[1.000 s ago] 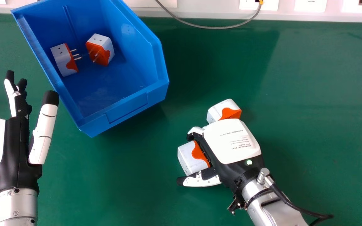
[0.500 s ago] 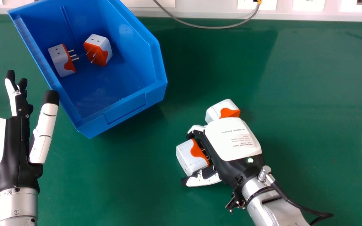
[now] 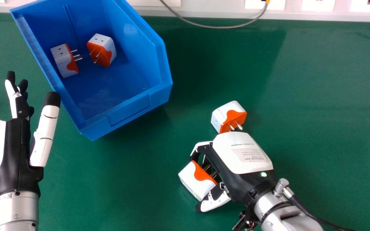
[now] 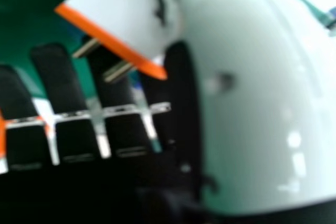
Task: Pick all objects and put in blue box
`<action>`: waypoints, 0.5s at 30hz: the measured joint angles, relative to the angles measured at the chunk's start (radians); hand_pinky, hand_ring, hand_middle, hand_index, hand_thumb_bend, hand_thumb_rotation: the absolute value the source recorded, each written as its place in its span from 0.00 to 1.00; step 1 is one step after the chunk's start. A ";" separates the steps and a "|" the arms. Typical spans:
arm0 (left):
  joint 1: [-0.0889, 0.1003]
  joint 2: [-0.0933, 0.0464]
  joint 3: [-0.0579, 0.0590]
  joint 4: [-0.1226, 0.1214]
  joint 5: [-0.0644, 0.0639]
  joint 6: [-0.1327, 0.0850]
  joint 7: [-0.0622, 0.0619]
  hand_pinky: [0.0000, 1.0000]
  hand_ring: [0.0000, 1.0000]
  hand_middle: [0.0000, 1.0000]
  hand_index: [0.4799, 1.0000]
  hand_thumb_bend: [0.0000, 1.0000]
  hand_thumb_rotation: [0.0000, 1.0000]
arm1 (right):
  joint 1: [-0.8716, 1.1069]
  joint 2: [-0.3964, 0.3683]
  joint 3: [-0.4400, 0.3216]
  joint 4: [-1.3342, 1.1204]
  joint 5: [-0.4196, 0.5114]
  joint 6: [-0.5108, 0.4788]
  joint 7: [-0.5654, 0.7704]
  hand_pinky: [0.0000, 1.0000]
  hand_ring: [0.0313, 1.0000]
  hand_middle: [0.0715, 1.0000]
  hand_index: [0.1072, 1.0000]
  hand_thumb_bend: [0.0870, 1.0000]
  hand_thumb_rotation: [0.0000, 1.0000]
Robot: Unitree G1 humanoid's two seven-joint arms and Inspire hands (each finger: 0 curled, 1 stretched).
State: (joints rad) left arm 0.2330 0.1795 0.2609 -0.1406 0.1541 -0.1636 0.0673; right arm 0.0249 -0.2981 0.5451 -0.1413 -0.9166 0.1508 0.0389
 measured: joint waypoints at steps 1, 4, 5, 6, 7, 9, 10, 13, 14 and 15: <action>-0.002 0.000 -0.001 0.000 0.000 0.000 0.000 0.95 1.00 1.00 1.00 0.67 1.00 | 0.000 0.000 -0.005 -0.024 0.001 0.000 0.007 0.34 0.40 0.42 0.48 0.44 0.00; -0.003 -0.001 0.000 0.001 0.000 0.000 0.001 0.96 1.00 1.00 1.00 0.67 1.00 | 0.016 -0.006 -0.027 -0.122 0.014 -0.008 0.036 0.33 0.40 0.42 0.48 0.44 0.00; -0.003 -0.001 -0.001 0.001 0.001 0.000 0.001 0.96 1.00 1.00 1.00 0.67 1.00 | 0.019 -0.006 -0.034 -0.152 0.019 -0.010 0.050 0.33 0.40 0.42 0.48 0.44 0.00; -0.003 -0.001 -0.001 0.002 0.001 0.000 0.001 0.96 1.00 1.00 1.00 0.67 1.00 | 0.020 -0.006 -0.040 -0.178 0.025 -0.014 0.061 0.34 0.41 0.43 0.48 0.44 0.00; -0.004 -0.001 -0.001 0.004 0.001 0.000 0.001 0.96 1.00 1.00 1.00 0.67 1.00 | 0.021 -0.006 -0.044 -0.201 0.032 -0.017 0.067 0.34 0.41 0.43 0.48 0.44 0.00; -0.006 -0.002 -0.002 0.008 0.001 0.000 0.001 0.96 1.00 1.00 1.00 0.66 1.00 | 0.021 -0.003 -0.050 -0.234 0.047 -0.034 0.078 0.34 0.41 0.43 0.47 0.44 0.00; -0.007 -0.002 -0.002 0.009 0.001 0.000 0.001 0.96 1.00 1.00 1.00 0.66 1.00 | 0.021 -0.002 -0.050 -0.241 0.048 -0.037 0.080 0.33 0.41 0.43 0.48 0.44 0.00; -0.010 -0.002 -0.002 0.017 0.001 -0.001 0.003 0.96 1.00 1.00 1.00 0.67 1.00 | -0.004 0.012 -0.058 -0.257 0.080 -0.062 0.098 0.32 0.40 0.43 0.49 0.44 0.00; -0.013 -0.003 -0.003 0.020 0.001 -0.001 0.003 0.96 1.00 1.00 1.00 0.67 1.00 | -0.031 0.025 -0.061 -0.259 0.089 -0.076 0.099 0.32 0.40 0.43 0.49 0.44 0.00; -0.015 -0.003 -0.004 0.021 0.001 -0.001 0.003 0.96 1.00 1.00 1.00 0.67 1.00 | -0.045 0.031 -0.061 -0.261 0.090 -0.080 0.099 0.32 0.40 0.43 0.49 0.44 0.00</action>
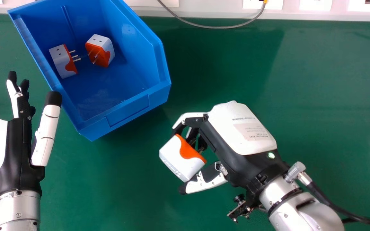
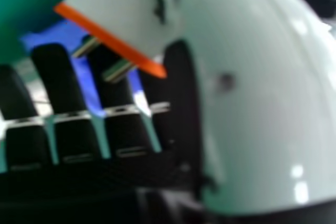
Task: Pick all objects and put in blue box
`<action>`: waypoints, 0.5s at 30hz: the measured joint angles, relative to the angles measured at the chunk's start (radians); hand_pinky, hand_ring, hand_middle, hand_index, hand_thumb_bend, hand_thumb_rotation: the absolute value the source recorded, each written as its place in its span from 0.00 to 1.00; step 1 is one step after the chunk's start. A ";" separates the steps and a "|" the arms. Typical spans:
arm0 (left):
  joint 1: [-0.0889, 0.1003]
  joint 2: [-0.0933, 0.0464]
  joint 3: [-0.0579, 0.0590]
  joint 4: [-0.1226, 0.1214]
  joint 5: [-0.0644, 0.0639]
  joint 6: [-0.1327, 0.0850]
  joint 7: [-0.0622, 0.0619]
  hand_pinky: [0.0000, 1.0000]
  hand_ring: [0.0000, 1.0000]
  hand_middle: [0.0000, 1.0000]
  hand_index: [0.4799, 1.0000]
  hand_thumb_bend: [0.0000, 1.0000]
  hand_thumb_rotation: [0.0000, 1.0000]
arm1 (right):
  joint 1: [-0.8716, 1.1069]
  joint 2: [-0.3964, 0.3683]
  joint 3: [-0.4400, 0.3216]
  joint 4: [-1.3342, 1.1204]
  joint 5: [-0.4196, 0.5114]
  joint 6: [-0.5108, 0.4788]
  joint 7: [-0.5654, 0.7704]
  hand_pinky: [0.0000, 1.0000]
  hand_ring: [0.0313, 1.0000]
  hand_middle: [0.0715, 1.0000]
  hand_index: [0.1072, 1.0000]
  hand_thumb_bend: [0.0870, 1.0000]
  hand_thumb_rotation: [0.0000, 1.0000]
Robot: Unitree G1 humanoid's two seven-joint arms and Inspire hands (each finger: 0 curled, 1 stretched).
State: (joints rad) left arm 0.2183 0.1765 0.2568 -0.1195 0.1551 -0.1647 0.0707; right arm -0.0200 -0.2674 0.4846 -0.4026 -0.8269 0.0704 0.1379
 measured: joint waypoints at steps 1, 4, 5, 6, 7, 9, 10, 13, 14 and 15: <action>-0.002 0.000 0.000 0.004 0.000 -0.003 0.001 0.96 1.00 1.00 1.00 0.67 1.00 | -0.024 0.011 -0.001 0.000 0.003 -0.010 0.000 0.32 0.40 0.43 0.49 0.44 0.00; -0.006 -0.001 0.000 0.028 0.000 -0.011 0.007 0.96 1.00 1.00 1.00 0.67 1.00 | -0.110 0.053 0.000 0.033 0.026 -0.054 -0.011 0.33 0.40 0.44 0.48 0.44 0.00; -0.008 -0.001 -0.001 0.033 0.000 -0.014 0.007 0.96 1.00 1.00 1.00 0.67 1.00 | -0.146 0.072 0.000 0.059 0.034 -0.065 -0.019 0.32 0.40 0.44 0.48 0.44 0.00; -0.008 -0.001 -0.003 0.036 0.000 -0.020 0.008 0.96 1.00 1.00 1.00 0.67 1.00 | -0.176 0.087 0.001 0.082 0.035 -0.076 -0.030 0.32 0.40 0.44 0.48 0.44 0.00; -0.008 -0.001 -0.002 0.039 0.000 -0.025 0.009 0.96 1.00 1.00 1.00 0.68 1.00 | -0.205 0.102 0.002 0.111 0.037 -0.090 -0.044 0.32 0.40 0.43 0.48 0.44 0.00; -0.009 -0.001 -0.002 0.049 0.000 -0.034 0.014 0.96 1.00 1.00 1.00 0.68 1.00 | -0.264 0.136 0.005 0.173 0.037 -0.107 -0.065 0.32 0.39 0.43 0.47 0.44 0.00; -0.009 -0.001 0.000 0.055 0.000 -0.039 0.018 0.96 1.00 1.00 1.00 0.69 1.00 | -0.286 0.151 0.009 0.201 0.037 -0.114 -0.077 0.32 0.40 0.43 0.47 0.44 0.00; -0.010 -0.001 -0.003 0.066 0.000 -0.044 0.018 0.96 1.00 1.00 1.00 0.72 1.00 | -0.368 0.205 0.022 0.308 0.034 -0.119 -0.099 0.33 0.40 0.43 0.47 0.45 0.00; -0.010 -0.001 -0.002 0.067 0.000 -0.047 0.019 0.96 1.00 1.00 1.00 0.72 1.00 | -0.397 0.224 0.026 0.347 0.034 -0.124 -0.114 0.33 0.40 0.43 0.47 0.45 0.00; -0.010 -0.001 -0.001 0.069 0.000 -0.048 0.020 0.96 1.00 1.00 1.00 0.72 1.00 | -0.436 0.246 0.027 0.395 0.033 -0.123 -0.127 0.33 0.41 0.43 0.48 0.44 0.00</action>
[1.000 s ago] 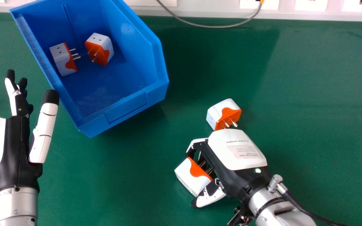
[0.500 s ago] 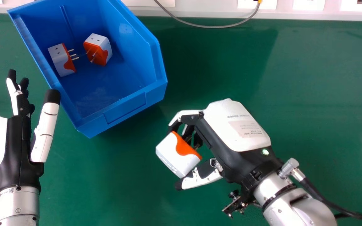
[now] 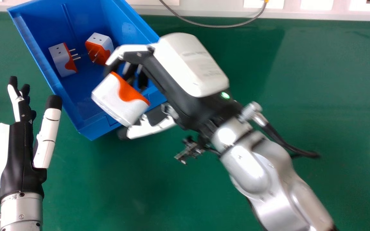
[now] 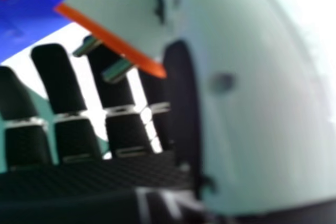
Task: Pick all objects and put in blue box
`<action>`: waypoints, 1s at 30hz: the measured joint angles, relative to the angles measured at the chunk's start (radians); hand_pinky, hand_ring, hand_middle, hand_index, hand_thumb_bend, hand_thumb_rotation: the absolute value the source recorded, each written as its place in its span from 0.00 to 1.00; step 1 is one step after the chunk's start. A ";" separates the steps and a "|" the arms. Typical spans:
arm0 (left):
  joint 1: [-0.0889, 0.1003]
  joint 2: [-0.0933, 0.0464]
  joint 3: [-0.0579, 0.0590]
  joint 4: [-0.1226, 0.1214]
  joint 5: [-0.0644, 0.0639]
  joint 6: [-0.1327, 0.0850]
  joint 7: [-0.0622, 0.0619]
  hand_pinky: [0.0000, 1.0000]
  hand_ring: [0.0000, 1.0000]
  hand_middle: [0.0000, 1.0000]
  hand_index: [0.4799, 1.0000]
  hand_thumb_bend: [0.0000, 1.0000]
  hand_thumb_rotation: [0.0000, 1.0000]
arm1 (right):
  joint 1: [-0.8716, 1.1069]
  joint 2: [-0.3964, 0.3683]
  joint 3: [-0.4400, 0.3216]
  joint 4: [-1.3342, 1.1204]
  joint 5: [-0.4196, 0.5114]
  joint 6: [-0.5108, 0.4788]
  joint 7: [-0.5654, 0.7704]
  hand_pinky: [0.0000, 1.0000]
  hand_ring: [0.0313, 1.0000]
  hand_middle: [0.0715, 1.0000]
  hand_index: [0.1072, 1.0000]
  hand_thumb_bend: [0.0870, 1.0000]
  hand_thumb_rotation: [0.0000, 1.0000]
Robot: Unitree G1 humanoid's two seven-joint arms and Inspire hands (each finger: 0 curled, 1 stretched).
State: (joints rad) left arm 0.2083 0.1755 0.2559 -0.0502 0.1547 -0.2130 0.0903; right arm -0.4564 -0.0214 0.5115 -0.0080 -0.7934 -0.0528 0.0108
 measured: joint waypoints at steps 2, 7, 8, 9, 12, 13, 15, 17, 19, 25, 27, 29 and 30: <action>-0.002 0.000 -0.001 0.005 0.000 -0.009 0.000 0.96 1.00 1.00 1.00 0.72 1.00 | -0.095 0.034 -0.001 0.111 -0.001 0.002 -0.029 0.33 0.41 0.44 0.48 0.44 0.00; -0.004 0.001 0.003 0.029 -0.001 -0.025 0.000 0.98 1.00 1.00 1.00 0.71 1.00 | -0.340 0.104 -0.005 0.472 0.013 -0.060 -0.145 0.30 0.40 0.47 0.47 0.44 0.00; -0.004 0.001 0.003 0.029 -0.001 -0.028 0.000 0.98 1.00 1.00 1.00 0.71 1.00 | -0.370 0.110 -0.005 0.523 0.019 -0.073 -0.156 0.31 0.40 0.46 0.46 0.44 0.00; -0.003 0.001 0.004 0.029 -0.001 -0.029 0.000 0.98 1.00 1.00 1.00 0.71 1.00 | -0.405 0.125 -0.005 0.589 0.026 -0.078 -0.171 0.31 0.40 0.46 0.46 0.44 0.00; 0.000 0.000 0.004 0.029 -0.002 -0.040 -0.002 0.98 1.00 1.00 1.00 0.72 1.00 | -0.480 0.155 0.000 0.738 0.026 -0.046 -0.207 0.34 0.41 0.44 0.46 0.45 0.00; 0.001 0.000 0.004 0.029 -0.007 -0.042 -0.002 0.98 1.00 1.00 1.00 0.72 1.00 | -0.506 0.156 0.003 0.779 0.021 -0.027 -0.219 0.34 0.41 0.44 0.46 0.45 0.00; 0.006 0.000 0.007 0.029 -0.015 -0.045 -0.001 0.98 1.00 1.00 1.00 0.72 1.00 | -0.571 0.166 0.003 0.884 0.021 0.003 -0.253 0.33 0.40 0.44 0.47 0.45 0.00; 0.011 0.000 0.006 0.029 -0.019 -0.050 -0.002 0.98 1.00 1.00 1.00 0.72 1.00 | -0.644 0.178 0.002 0.982 0.027 0.027 -0.274 0.33 0.41 0.44 0.47 0.45 0.00; 0.012 0.000 0.005 0.028 -0.019 -0.055 -0.002 0.98 1.00 1.00 1.00 0.71 1.00 | -0.707 0.188 0.000 1.053 0.043 0.042 -0.293 0.33 0.41 0.46 0.47 0.45 0.00; 0.021 0.000 0.005 0.024 -0.019 -0.062 0.000 0.98 1.00 1.00 1.00 0.68 1.00 | -0.817 0.199 -0.011 1.219 0.092 0.056 -0.325 0.34 0.41 0.46 0.47 0.45 0.00; 0.023 -0.001 0.005 0.024 -0.018 -0.063 0.001 0.98 1.00 1.00 1.00 0.68 1.00 | -0.829 0.200 -0.011 1.248 0.100 0.073 -0.327 0.33 0.40 0.46 0.47 0.45 0.00; 0.024 -0.001 0.005 0.023 -0.018 -0.065 0.003 0.98 1.00 1.00 1.00 0.68 1.00 | -0.837 0.200 -0.008 1.269 0.110 0.091 -0.335 0.33 0.41 0.46 0.47 0.45 0.00; 0.024 -0.001 0.005 0.023 -0.017 -0.065 0.004 0.98 1.00 1.00 1.00 0.68 1.00 | -0.838 0.200 -0.007 1.270 0.110 0.091 -0.337 0.34 0.41 0.47 0.47 0.45 0.00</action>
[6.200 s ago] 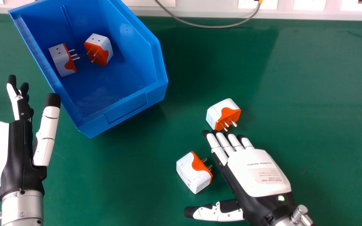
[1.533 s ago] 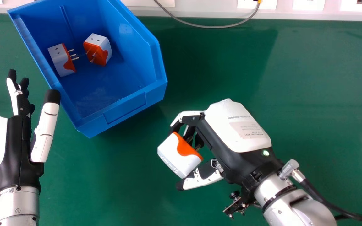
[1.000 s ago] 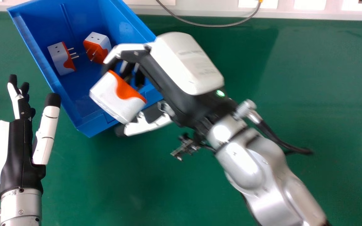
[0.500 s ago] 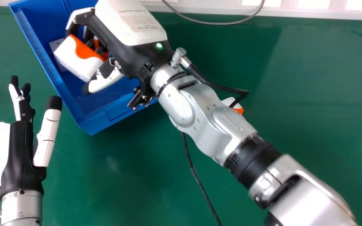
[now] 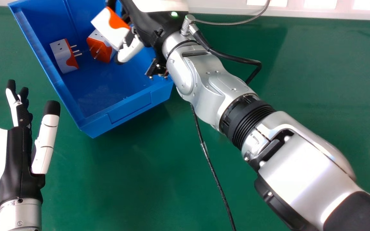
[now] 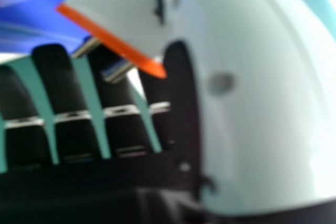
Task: Pick all objects and put in blue box
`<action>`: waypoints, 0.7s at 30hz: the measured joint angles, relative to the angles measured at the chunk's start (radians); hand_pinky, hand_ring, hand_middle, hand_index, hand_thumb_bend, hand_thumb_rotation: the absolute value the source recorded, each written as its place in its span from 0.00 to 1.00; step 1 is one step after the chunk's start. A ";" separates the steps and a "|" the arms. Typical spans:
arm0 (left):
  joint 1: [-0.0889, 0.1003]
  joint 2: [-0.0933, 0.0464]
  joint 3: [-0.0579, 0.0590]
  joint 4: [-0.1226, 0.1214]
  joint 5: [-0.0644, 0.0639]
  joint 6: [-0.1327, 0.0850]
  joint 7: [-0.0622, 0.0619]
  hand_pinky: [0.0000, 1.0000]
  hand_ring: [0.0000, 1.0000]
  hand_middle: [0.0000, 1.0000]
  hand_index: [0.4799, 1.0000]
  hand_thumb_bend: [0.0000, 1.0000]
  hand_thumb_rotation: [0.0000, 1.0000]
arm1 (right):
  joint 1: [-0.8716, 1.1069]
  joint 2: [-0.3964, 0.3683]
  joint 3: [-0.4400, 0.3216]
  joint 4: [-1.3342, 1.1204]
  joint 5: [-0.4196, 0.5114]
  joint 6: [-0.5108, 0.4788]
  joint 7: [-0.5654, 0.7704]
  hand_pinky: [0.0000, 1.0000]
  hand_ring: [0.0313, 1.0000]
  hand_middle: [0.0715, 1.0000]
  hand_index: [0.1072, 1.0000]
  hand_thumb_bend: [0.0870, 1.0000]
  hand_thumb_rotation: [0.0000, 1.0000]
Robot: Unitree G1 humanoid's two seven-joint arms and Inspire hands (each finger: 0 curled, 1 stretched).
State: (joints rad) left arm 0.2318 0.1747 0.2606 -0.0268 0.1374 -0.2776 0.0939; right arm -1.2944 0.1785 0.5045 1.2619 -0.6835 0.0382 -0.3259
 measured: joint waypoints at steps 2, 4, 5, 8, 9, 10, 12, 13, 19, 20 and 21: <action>0.000 -0.002 -0.003 -0.003 0.002 0.000 0.002 0.98 1.00 1.00 1.00 0.68 1.00 | -0.002 0.000 0.010 0.002 0.000 0.000 -0.018 0.34 0.42 0.49 0.46 0.45 0.00; 0.000 -0.002 -0.003 -0.005 0.003 0.000 0.004 0.98 1.00 1.00 1.00 0.68 1.00 | -0.004 0.000 0.015 0.002 0.000 -0.003 -0.024 0.34 0.42 0.49 0.46 0.45 0.00; 0.001 -0.003 -0.004 -0.007 0.005 0.000 0.006 0.98 1.00 1.00 1.00 0.68 1.00 | -0.004 0.001 0.018 0.002 0.000 -0.004 -0.026 0.34 0.41 0.49 0.46 0.45 0.00; 0.001 -0.005 -0.007 -0.013 0.008 0.000 0.011 0.98 1.00 1.00 1.00 0.68 1.00 | -0.004 0.001 0.024 0.002 0.001 -0.013 -0.029 0.34 0.42 0.49 0.46 0.44 0.00; 0.001 -0.005 -0.008 -0.014 0.009 0.001 0.012 0.98 1.00 1.00 1.00 0.68 1.00 | -0.004 0.001 0.025 0.002 0.002 -0.015 -0.030 0.34 0.43 0.50 0.45 0.44 0.00; 0.001 -0.006 -0.010 -0.016 0.009 0.002 0.013 0.98 1.00 1.00 1.00 0.68 1.00 | -0.004 0.001 0.026 0.002 0.002 -0.019 -0.030 0.34 0.43 0.51 0.45 0.44 0.00; 0.001 -0.008 -0.014 -0.021 0.010 0.008 0.014 0.98 1.00 1.00 1.00 0.68 1.00 | -0.004 0.001 0.026 0.002 0.005 -0.028 -0.030 0.36 0.46 0.51 0.42 0.44 0.00; 0.001 -0.008 -0.017 -0.024 0.010 0.008 0.014 0.98 1.00 1.00 1.00 0.68 1.00 | -0.004 0.001 0.026 0.002 0.006 -0.030 -0.030 0.36 0.46 0.51 0.42 0.44 0.00; 0.001 -0.009 -0.022 -0.031 0.018 0.027 0.015 0.98 1.00 1.00 1.00 0.70 1.00 | -0.004 0.001 0.042 0.002 0.005 -0.035 -0.030 0.35 0.43 0.51 0.44 0.45 0.00; 0.001 -0.010 -0.022 -0.033 0.019 0.029 0.015 0.98 1.00 1.00 1.00 0.70 1.00 | -0.004 0.001 0.044 0.002 0.005 -0.038 -0.030 0.34 0.43 0.51 0.44 0.45 0.00; 0.001 -0.011 -0.023 -0.036 0.019 0.029 0.015 0.98 1.00 1.00 1.00 0.70 1.00 | -0.004 0.001 0.046 0.002 0.005 -0.040 -0.030 0.33 0.42 0.50 0.45 0.44 0.00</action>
State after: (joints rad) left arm 0.2333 0.1642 0.2379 -0.0623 0.1563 -0.2483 0.1092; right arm -1.2983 0.1794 0.5509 1.2637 -0.6782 -0.0016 -0.3559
